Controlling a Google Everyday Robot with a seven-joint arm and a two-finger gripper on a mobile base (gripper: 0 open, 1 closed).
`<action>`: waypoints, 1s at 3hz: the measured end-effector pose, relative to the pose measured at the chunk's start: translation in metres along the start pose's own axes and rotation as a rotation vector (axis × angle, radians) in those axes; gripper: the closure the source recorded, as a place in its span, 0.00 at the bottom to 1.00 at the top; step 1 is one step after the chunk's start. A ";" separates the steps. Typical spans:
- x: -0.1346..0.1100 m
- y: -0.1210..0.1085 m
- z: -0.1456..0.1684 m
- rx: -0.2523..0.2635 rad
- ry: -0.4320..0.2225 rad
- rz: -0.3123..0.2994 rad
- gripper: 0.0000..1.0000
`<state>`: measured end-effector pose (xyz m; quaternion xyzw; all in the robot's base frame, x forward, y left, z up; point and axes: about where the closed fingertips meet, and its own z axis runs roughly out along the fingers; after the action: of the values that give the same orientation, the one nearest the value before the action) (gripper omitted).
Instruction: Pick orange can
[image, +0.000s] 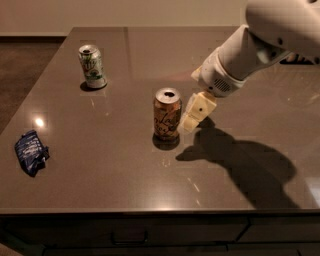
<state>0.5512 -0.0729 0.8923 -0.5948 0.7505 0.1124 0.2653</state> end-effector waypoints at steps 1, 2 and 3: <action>-0.021 0.010 0.015 -0.082 -0.065 -0.041 0.00; -0.042 0.022 0.021 -0.165 -0.141 -0.095 0.18; -0.059 0.031 0.017 -0.216 -0.195 -0.144 0.41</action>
Offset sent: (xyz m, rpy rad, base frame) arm -0.0177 0.0756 0.0104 0.2255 0.0778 0.3108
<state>0.5355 -0.0067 0.9050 -0.6583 0.6601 0.2303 0.2790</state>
